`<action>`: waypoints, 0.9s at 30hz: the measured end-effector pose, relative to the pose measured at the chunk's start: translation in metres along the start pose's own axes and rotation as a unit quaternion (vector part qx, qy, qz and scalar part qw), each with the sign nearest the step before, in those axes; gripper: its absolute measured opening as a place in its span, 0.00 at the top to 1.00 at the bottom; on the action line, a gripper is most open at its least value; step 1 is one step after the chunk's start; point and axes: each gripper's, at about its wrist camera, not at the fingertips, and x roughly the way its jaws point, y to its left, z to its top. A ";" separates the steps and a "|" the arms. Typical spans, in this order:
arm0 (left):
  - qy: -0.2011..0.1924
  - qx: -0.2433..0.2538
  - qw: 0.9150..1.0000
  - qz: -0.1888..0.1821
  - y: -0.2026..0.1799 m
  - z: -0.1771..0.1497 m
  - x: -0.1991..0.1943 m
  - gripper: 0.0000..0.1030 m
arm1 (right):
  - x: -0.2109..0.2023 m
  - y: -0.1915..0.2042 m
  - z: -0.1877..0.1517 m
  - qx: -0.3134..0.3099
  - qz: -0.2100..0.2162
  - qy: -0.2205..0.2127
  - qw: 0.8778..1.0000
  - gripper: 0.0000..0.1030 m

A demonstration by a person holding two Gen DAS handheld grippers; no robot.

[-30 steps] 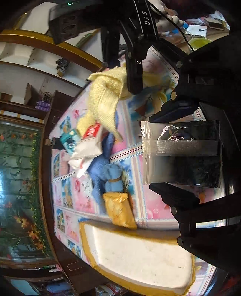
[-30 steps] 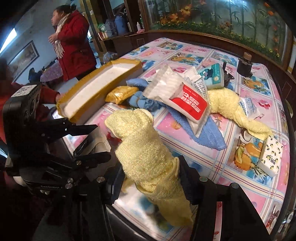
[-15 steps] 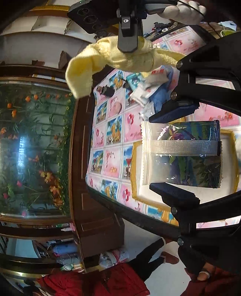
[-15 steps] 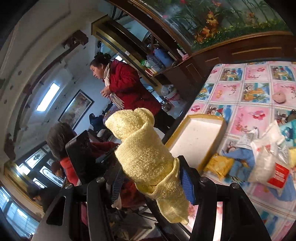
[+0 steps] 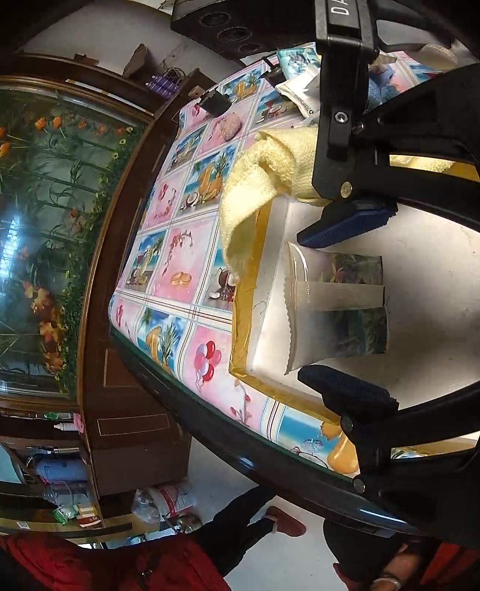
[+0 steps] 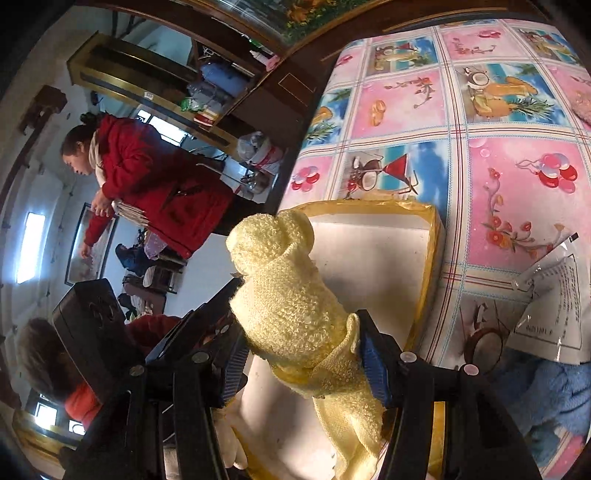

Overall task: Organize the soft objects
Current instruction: 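Carry the clear bag and yellow towel into the white box and release both, then grasp the red-and-white packet with the left tool while the right tool reaches the tissue pack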

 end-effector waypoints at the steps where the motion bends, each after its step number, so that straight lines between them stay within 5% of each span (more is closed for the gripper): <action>1: 0.002 -0.002 1.000 0.003 0.000 0.000 0.001 0.36 | 0.002 -0.003 0.001 -0.001 -0.009 -0.001 1.000 0.45; 7: -0.002 -0.016 1.000 0.015 0.006 0.005 0.005 0.33 | 0.007 -0.005 0.004 -0.031 -0.057 -0.016 0.998 0.44; 10: -0.010 -0.021 1.000 0.020 0.008 0.008 0.002 0.29 | 0.002 -0.003 0.005 -0.042 -0.075 -0.029 0.996 0.35; 18: -0.067 0.033 0.993 0.089 -0.023 0.001 -0.052 0.29 | -0.054 0.004 -0.008 -0.050 -0.040 -0.088 0.994 0.35; 20: -0.086 0.050 0.989 0.106 -0.037 -0.007 -0.070 0.22 | -0.072 0.008 -0.018 -0.061 -0.039 -0.105 0.992 0.33; 27: -0.111 0.077 0.985 0.106 -0.079 -0.035 -0.114 0.20 | -0.133 0.011 -0.060 -0.090 -0.053 -0.155 0.982 0.28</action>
